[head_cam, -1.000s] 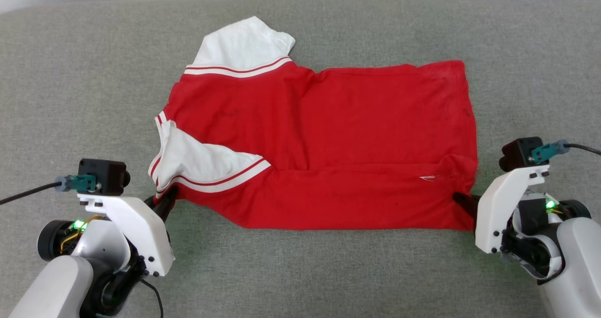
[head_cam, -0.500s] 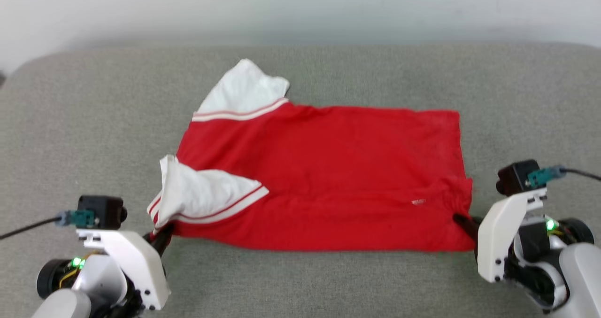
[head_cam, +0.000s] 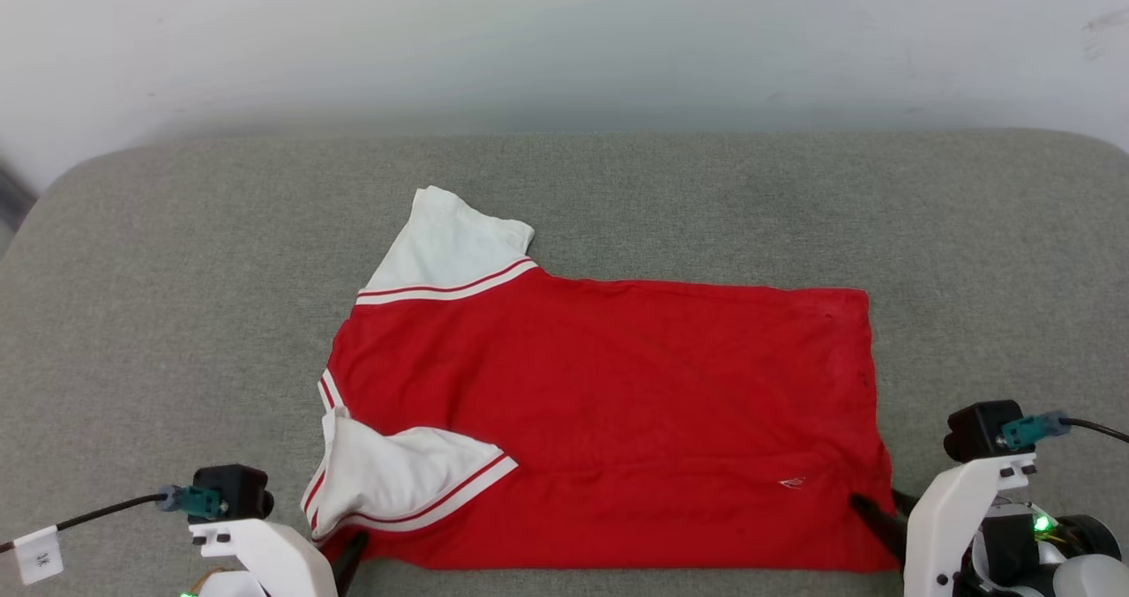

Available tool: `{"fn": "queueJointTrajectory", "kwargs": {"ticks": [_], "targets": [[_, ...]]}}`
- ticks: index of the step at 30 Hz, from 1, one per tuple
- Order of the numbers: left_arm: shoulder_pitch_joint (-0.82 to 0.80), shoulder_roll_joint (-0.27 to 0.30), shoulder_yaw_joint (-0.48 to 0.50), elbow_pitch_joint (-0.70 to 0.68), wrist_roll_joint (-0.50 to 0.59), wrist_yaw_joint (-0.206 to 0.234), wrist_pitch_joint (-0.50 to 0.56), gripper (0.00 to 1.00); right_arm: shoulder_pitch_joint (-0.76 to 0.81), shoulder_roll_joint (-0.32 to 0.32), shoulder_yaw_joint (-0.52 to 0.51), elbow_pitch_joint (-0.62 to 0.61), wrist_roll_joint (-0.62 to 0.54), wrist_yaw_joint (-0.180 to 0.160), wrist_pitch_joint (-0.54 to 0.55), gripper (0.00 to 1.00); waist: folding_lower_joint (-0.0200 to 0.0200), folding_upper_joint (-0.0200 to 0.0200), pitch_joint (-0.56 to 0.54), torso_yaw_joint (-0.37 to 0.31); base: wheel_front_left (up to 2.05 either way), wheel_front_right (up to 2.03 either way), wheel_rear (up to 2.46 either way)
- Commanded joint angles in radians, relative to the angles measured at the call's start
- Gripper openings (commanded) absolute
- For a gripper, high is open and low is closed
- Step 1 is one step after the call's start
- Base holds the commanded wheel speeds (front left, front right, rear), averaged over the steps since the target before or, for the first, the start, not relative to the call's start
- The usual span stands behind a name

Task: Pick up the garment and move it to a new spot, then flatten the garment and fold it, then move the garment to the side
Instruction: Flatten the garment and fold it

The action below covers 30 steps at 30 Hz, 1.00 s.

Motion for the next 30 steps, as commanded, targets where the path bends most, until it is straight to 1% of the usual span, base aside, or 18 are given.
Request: {"fn": "queueJointTrajectory", "kwargs": {"ticks": [1,3,5,9,13,18,22,27,30], "targets": [[-0.027,-0.005,0.005,0.015,0.005,-0.006,-0.018,1.0,0.008,0.001,0.001,-0.001,-0.008,0.0,-0.034,1.0,0.0001,0.0,0.004,0.0,0.0,0.0,0.0],[-0.047,-0.019,0.015,0.039,0.015,-0.011,-0.062,1.0,0.004,0.003,0.001,-0.011,-0.016,0.0,-0.117,1.0,0.0001,0.0,0.006,-0.006,0.0,0.0,0.0],[-0.066,-0.021,0.025,0.057,0.032,-0.018,-0.105,1.0,-0.005,0.0,0.005,-0.021,-0.032,0.0,-0.216,1.0,0.0001,0.0,0.005,-0.015,0.0,0.0,0.0],[-0.11,-0.025,0.053,0.065,0.063,-0.011,-0.189,1.0,-0.028,0.015,-0.018,-0.044,-0.076,0.0,-0.41,1.0,0.0001,0.0,0.002,-0.041,0.0,0.0,0.0],[-0.172,-0.022,0.079,0.062,0.092,-0.006,-0.251,1.0,-0.058,0.043,-0.05,-0.075,-0.135,0.0,-0.538,1.0,0.0001,0.0,0.013,-0.069,0.0,0.0,0.0],[-0.284,-0.021,0.099,0.065,0.129,-0.001,-0.308,1.0,-0.099,0.084,-0.079,-0.143,-0.198,0.0,-0.624,1.0,0.0001,0.0,0.072,-0.1,0.0,0.0,0.0],[-0.406,-0.012,0.11,0.073,0.147,-0.006,-0.31,1.0,-0.136,0.11,-0.088,-0.208,-0.229,0.0,-0.651,1.0,0.0001,0.0,0.164,-0.122,0.0,0.0,0.0],[-0.587,0.012,0.103,0.12,0.159,-0.037,-0.261,1.0,-0.191,0.136,-0.098,-0.281,-0.257,0.0,-0.672,1.0,0.0001,0.0,0.288,-0.151,0.0,0.0,0.0],[-0.703,0.039,0.093,0.168,0.148,-0.074,-0.194,1.0,-0.22,0.147,-0.096,-0.304,-0.262,0.0,-0.682,1.0,0.0001,0.0,0.346,-0.174,0.0,0.0,0.0]]}}
